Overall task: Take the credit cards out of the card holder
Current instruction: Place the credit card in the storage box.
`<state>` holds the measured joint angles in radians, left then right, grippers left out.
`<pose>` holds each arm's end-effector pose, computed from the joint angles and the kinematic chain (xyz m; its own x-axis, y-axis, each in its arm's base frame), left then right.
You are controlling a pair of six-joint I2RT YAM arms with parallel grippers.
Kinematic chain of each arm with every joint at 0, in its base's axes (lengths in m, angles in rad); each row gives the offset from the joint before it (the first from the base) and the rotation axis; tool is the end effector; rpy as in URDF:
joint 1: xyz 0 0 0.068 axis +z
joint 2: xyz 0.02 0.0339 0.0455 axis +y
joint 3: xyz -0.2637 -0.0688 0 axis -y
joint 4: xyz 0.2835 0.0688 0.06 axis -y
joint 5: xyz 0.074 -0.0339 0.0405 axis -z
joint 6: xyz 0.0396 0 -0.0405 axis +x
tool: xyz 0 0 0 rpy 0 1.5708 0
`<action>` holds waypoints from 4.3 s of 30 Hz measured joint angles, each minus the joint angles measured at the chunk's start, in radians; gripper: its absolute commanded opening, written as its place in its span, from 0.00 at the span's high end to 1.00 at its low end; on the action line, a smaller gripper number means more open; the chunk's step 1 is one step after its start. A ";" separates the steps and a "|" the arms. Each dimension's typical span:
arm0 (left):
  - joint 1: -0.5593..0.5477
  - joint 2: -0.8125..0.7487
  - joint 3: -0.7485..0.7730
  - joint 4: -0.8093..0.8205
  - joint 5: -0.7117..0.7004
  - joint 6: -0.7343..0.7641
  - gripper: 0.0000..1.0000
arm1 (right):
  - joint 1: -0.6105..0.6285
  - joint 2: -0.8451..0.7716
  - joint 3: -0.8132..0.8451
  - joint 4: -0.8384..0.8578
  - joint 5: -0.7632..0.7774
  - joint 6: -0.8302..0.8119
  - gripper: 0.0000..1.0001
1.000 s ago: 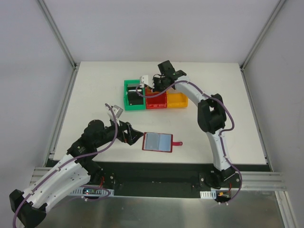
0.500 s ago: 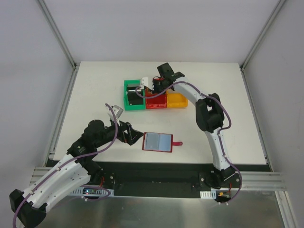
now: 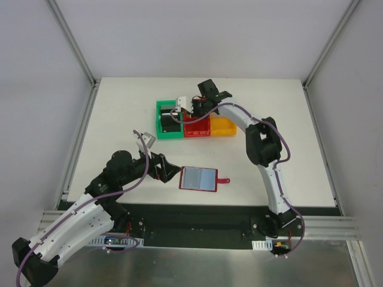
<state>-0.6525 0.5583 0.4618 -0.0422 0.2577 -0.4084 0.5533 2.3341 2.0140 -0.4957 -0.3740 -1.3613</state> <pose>0.1492 -0.1267 0.2701 -0.4136 -0.1672 -0.8949 0.6793 0.5978 -0.4257 0.4742 0.3099 0.1910 0.5580 -0.7256 -0.4028 -0.7521 -0.2370 -0.6150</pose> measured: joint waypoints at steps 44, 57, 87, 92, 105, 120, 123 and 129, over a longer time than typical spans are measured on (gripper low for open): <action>0.000 0.005 0.000 0.001 0.003 0.000 0.01 | 0.006 0.017 0.000 0.072 0.056 0.052 1.00; 0.000 0.005 0.000 0.001 0.003 0.000 0.01 | 0.006 0.017 0.000 0.060 0.043 0.052 1.00; 0.000 0.002 0.000 0.002 0.021 -0.001 0.01 | 0.003 -0.005 0.001 0.007 0.025 0.060 1.00; 0.000 0.002 0.000 0.002 0.021 -0.001 0.01 | -0.001 -0.005 0.027 -0.018 0.025 0.060 1.00; 0.000 0.007 0.000 0.002 0.021 -0.001 0.01 | -0.013 0.005 0.080 -0.018 0.024 0.064 1.00; 0.000 0.023 0.000 0.003 0.021 -0.001 0.01 | -0.016 0.067 0.124 -0.078 -0.021 0.072 1.00; 0.000 0.023 0.000 0.003 0.021 -0.001 0.01 | -0.016 0.067 0.125 -0.087 -0.027 0.074 1.00; 0.000 0.023 0.000 0.003 0.021 -0.002 0.01 | -0.016 0.067 0.129 -0.088 -0.023 0.078 1.00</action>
<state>-0.6525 0.5816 0.4618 -0.0395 0.2790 -0.4099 0.5373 2.4008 2.1429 -0.5835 -0.3965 -1.2835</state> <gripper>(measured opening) 0.990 0.007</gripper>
